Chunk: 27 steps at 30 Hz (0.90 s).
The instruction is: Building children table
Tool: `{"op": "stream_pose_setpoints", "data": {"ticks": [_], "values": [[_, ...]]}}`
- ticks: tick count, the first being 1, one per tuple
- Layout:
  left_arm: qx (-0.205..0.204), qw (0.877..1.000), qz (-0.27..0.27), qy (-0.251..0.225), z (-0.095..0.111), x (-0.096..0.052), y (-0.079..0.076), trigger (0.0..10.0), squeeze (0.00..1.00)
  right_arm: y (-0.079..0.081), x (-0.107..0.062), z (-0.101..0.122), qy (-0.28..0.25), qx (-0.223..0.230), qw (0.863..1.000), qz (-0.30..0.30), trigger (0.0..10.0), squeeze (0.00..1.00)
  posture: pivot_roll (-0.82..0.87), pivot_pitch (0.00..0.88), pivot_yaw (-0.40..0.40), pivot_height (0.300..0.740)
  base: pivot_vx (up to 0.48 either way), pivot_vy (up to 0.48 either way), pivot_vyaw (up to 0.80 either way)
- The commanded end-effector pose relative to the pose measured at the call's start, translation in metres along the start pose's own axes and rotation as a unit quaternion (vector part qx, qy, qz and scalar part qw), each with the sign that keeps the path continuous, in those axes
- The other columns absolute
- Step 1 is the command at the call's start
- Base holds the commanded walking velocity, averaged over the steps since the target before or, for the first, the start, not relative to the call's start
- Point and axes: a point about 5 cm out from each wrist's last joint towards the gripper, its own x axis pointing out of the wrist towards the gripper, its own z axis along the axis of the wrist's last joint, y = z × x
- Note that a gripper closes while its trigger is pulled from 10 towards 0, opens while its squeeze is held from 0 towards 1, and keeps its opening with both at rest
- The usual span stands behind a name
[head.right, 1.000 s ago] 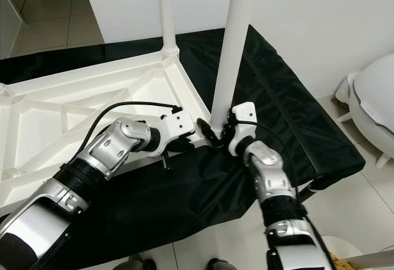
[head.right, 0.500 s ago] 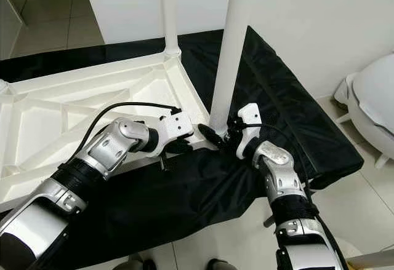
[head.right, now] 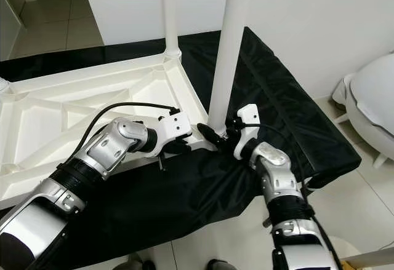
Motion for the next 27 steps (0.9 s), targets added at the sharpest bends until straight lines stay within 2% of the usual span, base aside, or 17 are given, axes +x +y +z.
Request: {"op": "stream_pose_setpoints", "data": {"ticks": [1, 3, 7, 8, 10, 11, 14, 16, 19, 22, 26, 27], "values": [[0.015, 1.000, -0.021, 0.004, 0.000, 0.003, -0.005, 10.0, 0.00, -0.007, -0.001, -0.017, 0.039, 0.018, 0.995, -0.088, 0.0, 0.00, -0.06, 0.073, 0.057, 0.740, 0.000, 0.000, 0.00], [0.015, 1.000, -0.021, 0.004, 0.001, 0.003, -0.005, 10.0, 0.00, -0.007, 0.001, -0.020, 0.040, 0.021, 0.991, -0.128, 0.0, 0.00, -0.06, 0.076, 0.057, 0.740, 0.000, 0.000, 0.00], [0.015, 1.000, -0.020, 0.003, 0.001, 0.003, -0.005, 10.0, 0.00, -0.006, 0.003, -0.022, 0.041, 0.037, 0.985, -0.163, 0.0, 0.00, -0.06, 0.078, 0.058, 0.740, 0.000, 0.000, 0.00], [0.015, 1.000, -0.019, 0.003, 0.001, 0.003, -0.004, 10.0, 0.00, -0.005, 0.004, -0.025, 0.048, 0.056, 0.973, -0.221, 0.0, 0.00, -0.07, 0.079, 0.059, 0.740, 0.000, 0.000, 0.00], [0.015, 1.000, -0.019, 0.003, 0.001, 0.003, -0.004, 10.0, 0.00, -0.005, 0.005, -0.026, 0.050, 0.060, 0.969, -0.234, 0.0, 0.00, -0.07, 0.079, 0.059, 0.740, 0.000, 0.000, 0.00], [0.015, 1.000, -0.019, 0.002, 0.002, 0.003, -0.004, 10.0, 0.00, -0.001, 0.006, -0.027, 0.046, 0.062, 0.956, -0.283, 0.0, 0.00, -0.07, 0.081, 0.060, 0.740, 0.000, 0.000, 0.00], [0.015, 1.000, -0.020, 0.001, 0.002, 0.003, -0.004, 10.0, 0.00, 0.006, 0.008, -0.028, 0.045, 0.060, 0.937, -0.340, 0.0, 0.00, -0.07, 0.081, 0.060, 0.740, 0.000, 0.000, 0.00], [0.015, 1.000, -0.020, 0.001, 0.002, 0.004, -0.004, 10.0, 0.00, 0.007, 0.008, -0.028, 0.045, 0.059, 0.934, -0.350, 0.0, 0.00, -0.07, 0.081, 0.060, 0.740, 0.000, 0.000, 0.00], [0.015, 1.000, -0.019, 0.001, 0.002, 0.004, -0.003, 10.0, 0.00, 0.015, 0.012, -0.031, 0.054, 0.067, 0.917, -0.391, 0.0, 0.00, -0.07, 0.085, 0.058, 0.740, 0.000, 0.000, 0.00], [0.016, 1.000, -0.019, 0.000, 0.003, 0.004, -0.003, 10.0, 0.00, 0.019, 0.016, -0.029, 0.051, 0.069, 0.913, -0.400, 0.0, 0.00, -0.07, 0.084, 0.058, 0.740, 0.000, 0.000, 0.00], [0.016, 1.000, -0.019, 0.000, 0.003, 0.004, -0.003, 10.0, 0.00, 0.018, 0.017, -0.027, 0.047, 0.068, 0.914, -0.397, 0.0, 0.00, -0.07, 0.083, 0.058, 0.740, 0.000, 0.000, 0.00], [0.016, 1.000, -0.019, 0.000, 0.003, 0.004, -0.003, 10.0, 0.00, 0.015, 0.015, -0.026, 0.049, 0.063, 0.913, -0.400, 10.0, 0.00, -0.07, 0.082, 0.058, 0.740, 0.000, 0.000, 0.00]]}}
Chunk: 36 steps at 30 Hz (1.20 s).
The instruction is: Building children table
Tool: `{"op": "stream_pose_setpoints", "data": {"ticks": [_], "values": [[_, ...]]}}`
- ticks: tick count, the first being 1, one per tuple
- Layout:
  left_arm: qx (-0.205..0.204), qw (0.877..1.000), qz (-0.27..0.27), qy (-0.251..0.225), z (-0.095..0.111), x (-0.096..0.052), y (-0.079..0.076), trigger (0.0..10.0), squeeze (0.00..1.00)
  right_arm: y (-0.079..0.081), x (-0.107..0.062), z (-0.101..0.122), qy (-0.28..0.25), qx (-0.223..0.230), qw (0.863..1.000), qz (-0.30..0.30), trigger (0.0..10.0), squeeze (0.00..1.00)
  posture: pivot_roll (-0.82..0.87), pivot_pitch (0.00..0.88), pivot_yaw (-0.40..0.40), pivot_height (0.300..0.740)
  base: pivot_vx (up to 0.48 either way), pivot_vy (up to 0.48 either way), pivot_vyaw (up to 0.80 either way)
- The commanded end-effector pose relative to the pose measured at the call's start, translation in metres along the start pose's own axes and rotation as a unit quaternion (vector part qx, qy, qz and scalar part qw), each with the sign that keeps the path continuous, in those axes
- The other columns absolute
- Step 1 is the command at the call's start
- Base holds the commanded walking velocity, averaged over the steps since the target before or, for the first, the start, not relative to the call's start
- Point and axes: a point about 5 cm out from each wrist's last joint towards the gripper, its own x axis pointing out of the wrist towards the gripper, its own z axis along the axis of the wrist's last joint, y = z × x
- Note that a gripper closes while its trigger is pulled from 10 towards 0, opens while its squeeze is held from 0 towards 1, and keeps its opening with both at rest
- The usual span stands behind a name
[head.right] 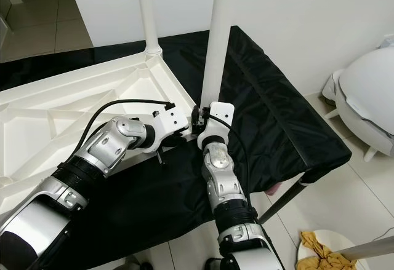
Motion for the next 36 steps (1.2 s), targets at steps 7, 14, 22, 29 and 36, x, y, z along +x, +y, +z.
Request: {"op": "stream_pose_setpoints", "data": {"ticks": [7, 14, 22, 29, 36], "values": [[0.027, 0.999, -0.045, -0.006, 0.004, 0.002, -0.009, 10.0, 0.00, -0.048, -0.001, -0.018, 0.056, -0.010, 0.995, -0.083, 10.0, 1.00, -0.07, 0.083, 0.059, 0.740, 0.000, 0.000, 0.00], [0.026, 0.999, -0.046, -0.007, 0.005, 0.003, -0.010, 10.0, 0.00, -0.055, 0.000, -0.005, 0.013, -0.028, 0.999, 0.023, 10.0, 1.00, -0.07, 0.087, 0.053, 0.740, 0.000, 0.000, 0.00], [0.025, 0.999, -0.046, -0.008, 0.004, 0.003, -0.011, 10.0, 0.00, -0.056, 0.003, 0.003, 0.009, -0.059, 0.989, 0.137, 10.0, 0.00, -0.06, 0.087, 0.049, 0.740, 0.000, 0.000, 0.00], [0.024, 0.999, -0.044, -0.007, 0.004, 0.001, -0.010, 10.0, 0.00, -0.058, -0.005, -0.001, 0.036, -0.095, 0.953, 0.286, 10.0, 0.00, -0.06, 0.087, 0.048, 0.740, 0.000, 0.000, 0.00], [0.025, 0.999, -0.042, -0.005, 0.003, 0.000, -0.009, 10.0, 0.00, -0.063, -0.013, -0.005, 0.064, -0.097, 0.925, 0.363, 10.0, 0.00, -0.05, 0.082, 0.050, 0.740, 0.000, 0.000, 0.00]]}}
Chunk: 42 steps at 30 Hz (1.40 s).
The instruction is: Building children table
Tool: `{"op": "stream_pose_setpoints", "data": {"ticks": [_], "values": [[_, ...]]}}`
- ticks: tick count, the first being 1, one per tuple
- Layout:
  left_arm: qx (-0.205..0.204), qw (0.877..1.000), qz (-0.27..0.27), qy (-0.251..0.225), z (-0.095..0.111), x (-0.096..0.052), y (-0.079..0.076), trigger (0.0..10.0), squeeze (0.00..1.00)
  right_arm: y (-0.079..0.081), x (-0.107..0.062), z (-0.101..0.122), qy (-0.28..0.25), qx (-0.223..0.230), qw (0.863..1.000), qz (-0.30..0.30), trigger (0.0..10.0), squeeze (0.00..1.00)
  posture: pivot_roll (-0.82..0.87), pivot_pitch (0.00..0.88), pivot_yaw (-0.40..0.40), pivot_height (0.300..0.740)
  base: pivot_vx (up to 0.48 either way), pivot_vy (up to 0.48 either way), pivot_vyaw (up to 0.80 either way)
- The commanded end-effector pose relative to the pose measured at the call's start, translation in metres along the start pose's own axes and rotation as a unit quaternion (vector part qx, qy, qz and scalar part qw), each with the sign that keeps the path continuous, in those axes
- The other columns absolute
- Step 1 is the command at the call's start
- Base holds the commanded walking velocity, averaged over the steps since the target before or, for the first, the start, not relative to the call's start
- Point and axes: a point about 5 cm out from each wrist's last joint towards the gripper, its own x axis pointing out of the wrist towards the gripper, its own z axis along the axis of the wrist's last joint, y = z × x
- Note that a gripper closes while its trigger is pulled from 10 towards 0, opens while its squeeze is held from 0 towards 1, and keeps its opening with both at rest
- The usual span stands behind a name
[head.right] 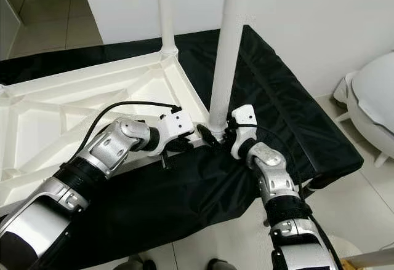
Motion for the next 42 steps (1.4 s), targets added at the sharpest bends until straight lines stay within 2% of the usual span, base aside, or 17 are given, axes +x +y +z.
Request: {"op": "stream_pose_setpoints", "data": {"ticks": [1, 2, 3, 4, 7, 8, 14, 20, 21, 24, 29, 30, 32, 33, 34, 36, 42], "values": [[0.014, 1.000, -0.007, 0.010, -0.002, 0.000, -0.003, 10.0, 0.00, 0.005, -0.003, -0.012, 0.023, 0.015, 0.999, 0.021, 10.0, 0.00, -0.05, 0.082, 0.050, 0.740, 0.000, 0.000, 0.00], [0.015, 1.000, -0.006, 0.010, -0.002, 0.000, -0.002, 10.0, 0.00, 0.003, -0.005, -0.011, 0.024, 0.017, 0.999, 0.034, 3.3, 0.00, -0.05, 0.080, 0.052, 0.740, 0.000, 0.000, 0.00], [0.015, 1.000, -0.006, 0.010, -0.002, 0.000, -0.002, 10.0, 0.00, 0.002, -0.006, -0.010, 0.023, 0.017, 0.999, 0.038, 3.3, 0.00, -0.05, 0.080, 0.052, 0.740, 0.000, 0.000, 0.00], [0.016, 1.000, -0.006, 0.010, -0.002, 0.000, -0.002, 10.0, 0.00, 0.000, -0.006, -0.009, 0.021, 0.017, 0.999, 0.041, 1.6, 0.00, -0.05, 0.079, 0.053, 0.740, 0.000, 0.000, 0.00], [0.016, 1.000, -0.006, 0.010, -0.002, 0.000, -0.002, 10.0, 0.00, -0.001, -0.006, -0.008, 0.018, 0.018, 0.999, 0.046, 1.6, 0.00, -0.05, 0.079, 0.053, 0.740, 0.000, 0.000, 0.00], [0.016, 1.000, -0.007, 0.010, -0.002, 0.000, -0.002, 10.0, 0.00, -0.001, -0.006, -0.005, 0.012, 0.018, 0.998, 0.053, 0.0, 0.00, -0.05, 0.079, 0.055, 0.740, 0.000, 0.000, 0.00], [0.018, 1.000, -0.007, 0.011, -0.002, 0.000, -0.002, 10.0, 0.00, -0.001, -0.007, 0.000, 0.002, 0.019, 0.997, 0.070, 0.0, 0.00, -0.05, 0.078, 0.057, 0.740, 0.000, 0.000, 0.00], [0.018, 1.000, -0.010, 0.011, -0.002, 0.000, -0.002, 10.0, 0.00, -0.002, -0.004, 0.000, -0.006, 0.029, 0.999, 0.028, 0.0, 0.00, -0.05, 0.074, 0.055, 0.740, 0.000, 0.000, 0.00], [0.018, 1.000, -0.011, 0.012, -0.003, 0.000, -0.003, 10.0, 0.00, 0.003, 0.002, -0.004, 0.001, 0.042, 0.999, -0.003, 0.0, 0.00, -0.05, 0.070, 0.054, 0.740, 0.000, 0.000, 0.00], [0.018, 1.000, -0.012, 0.012, -0.003, 0.000, -0.003, 10.0, 0.00, 0.007, 0.007, -0.007, 0.003, 0.046, 0.998, -0.046, 0.0, 0.00, -0.05, 0.068, 0.053, 0.740, 0.000, 0.000, 0.00], [0.019, 1.000, -0.013, 0.011, -0.002, 0.001, -0.004, 10.0, 0.00, 0.019, 0.014, -0.013, 0.004, 0.069, 0.995, -0.075, 0.0, 0.00, -0.06, 0.065, 0.051, 0.740, 0.000, 0.000, 0.00], [0.019, 1.000, -0.015, 0.010, -0.002, 0.002, -0.005, 10.0, 0.00, 0.022, 0.018, -0.015, 0.006, 0.082, 0.991, -0.104, 0.0, 0.00, -0.06, 0.064, 0.049, 0.740, 0.000, 0.000, 0.00], [0.019, 1.000, -0.016, 0.010, -0.002, 0.002, -0.006, 10.0, 0.00, 0.024, 0.019, -0.015, 0.007, 0.086, 0.990, -0.115, 0.0, 0.00, -0.06, 0.062, 0.048, 0.740, 0.000, 0.000, 0.00], [0.019, 1.000, -0.016, 0.010, -0.002, 0.002, -0.006, 10.0, 0.00, 0.025, 0.022, -0.015, 0.008, 0.103, 0.983, -0.149, 0.0, 0.00, -0.06, 0.059, 0.047, 0.740, 0.000, 0.000, 0.00], [0.019, 1.000, -0.016, 0.010, -0.002, 0.002, -0.006, 10.0, 0.00, 0.025, 0.022, -0.015, 0.008, 0.103, 0.983, -0.149, 0.0, 0.00, -0.06, 0.059, 0.047, 0.740, 0.000, 0.000, 0.00], [0.020, 1.000, -0.016, 0.011, -0.003, 0.003, -0.006, 10.0, 0.00, 0.026, 0.026, -0.015, 0.012, 0.110, 0.974, -0.199, 0.0, 0.00, -0.06, 0.057, 0.046, 0.740, 0.000, 0.000, 0.00], [0.021, 1.000, -0.016, 0.012, -0.003, 0.003, -0.006, 10.0, 0.00, 0.031, 0.029, -0.012, 0.012, 0.102, 0.953, -0.284, 0.0, 0.00, -0.06, 0.051, 0.044, 0.740, 0.000, 0.000, 0.00]]}}
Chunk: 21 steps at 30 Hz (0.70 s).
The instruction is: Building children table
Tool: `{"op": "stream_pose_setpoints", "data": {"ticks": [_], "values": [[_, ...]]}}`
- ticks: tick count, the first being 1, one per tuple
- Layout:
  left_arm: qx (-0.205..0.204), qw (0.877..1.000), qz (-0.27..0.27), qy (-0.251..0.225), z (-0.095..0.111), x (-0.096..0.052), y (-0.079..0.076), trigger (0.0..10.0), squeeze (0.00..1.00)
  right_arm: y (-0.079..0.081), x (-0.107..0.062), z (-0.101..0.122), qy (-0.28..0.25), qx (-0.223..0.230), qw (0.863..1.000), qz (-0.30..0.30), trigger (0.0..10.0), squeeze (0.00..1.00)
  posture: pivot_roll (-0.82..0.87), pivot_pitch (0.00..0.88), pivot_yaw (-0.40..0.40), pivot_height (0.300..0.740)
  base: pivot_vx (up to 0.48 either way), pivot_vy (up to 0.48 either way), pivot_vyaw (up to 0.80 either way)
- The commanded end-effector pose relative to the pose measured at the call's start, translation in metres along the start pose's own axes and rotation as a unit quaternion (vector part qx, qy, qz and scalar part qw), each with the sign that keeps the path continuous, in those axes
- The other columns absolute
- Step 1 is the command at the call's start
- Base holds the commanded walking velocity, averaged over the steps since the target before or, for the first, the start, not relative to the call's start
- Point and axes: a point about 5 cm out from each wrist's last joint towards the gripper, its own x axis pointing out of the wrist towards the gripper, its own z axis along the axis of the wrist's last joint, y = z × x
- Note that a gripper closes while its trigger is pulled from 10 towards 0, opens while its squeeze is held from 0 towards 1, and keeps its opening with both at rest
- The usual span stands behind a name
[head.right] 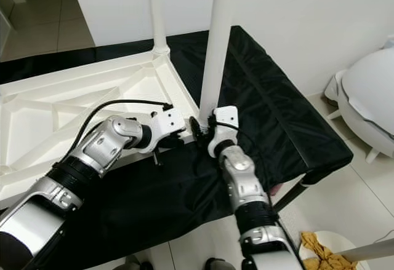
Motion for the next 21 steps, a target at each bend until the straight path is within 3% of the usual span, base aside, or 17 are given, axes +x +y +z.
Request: {"op": "stream_pose_setpoints", "data": {"ticks": [1, 12, 13, 15, 16, 21], "values": [[0.019, 0.999, -0.037, -0.006, 0.004, 0.007, -0.011, 10.0, 0.00, -0.009, -0.003, -0.011, 0.033, 0.024, 0.997, -0.069, 0.0, 0.00, -0.07, 0.046, 0.045, 0.740, 0.000, 0.000, 0.00], [0.021, 0.999, -0.034, -0.006, 0.004, 0.007, -0.010, 10.0, 0.00, -0.001, -0.004, -0.010, 0.037, 0.003, 0.993, -0.116, 0.2, 0.00, -0.06, 0.037, 0.039, 0.740, 0.000, 0.000, 0.00], [0.022, 0.999, -0.034, -0.006, 0.004, 0.007, -0.010, 10.0, 0.00, -0.004, -0.004, -0.010, 0.038, -0.004, 0.992, -0.120, 9.6, 0.00, -0.06, 0.036, 0.037, 0.740, 0.000, 0.000, 0.00], [0.022, 0.999, -0.034, -0.006, 0.004, 0.007, -0.010, 10.0, 0.00, -0.006, -0.004, -0.010, 0.039, -0.009, 0.991, -0.125, 9.6, 0.00, -0.06, 0.036, 0.037, 0.740, 0.000, 0.000, 0.00], [0.022, 0.999, -0.033, -0.006, 0.004, 0.008, -0.010, 10.0, 0.00, -0.014, -0.005, -0.011, 0.039, -0.005, 0.990, -0.132, 10.0, 0.98, -0.07, 0.033, 0.032, 0.740, 0.000, 0.000, 0.00], [0.022, 0.999, -0.033, -0.006, 0.004, 0.008, -0.010, 10.0, 0.00, -0.021, -0.005, -0.008, 0.028, -0.001, 0.993, -0.117, 10.0, 1.00, -0.07, 0.032, 0.032, 0.740, 0.000, 0.000, 0.00]]}}
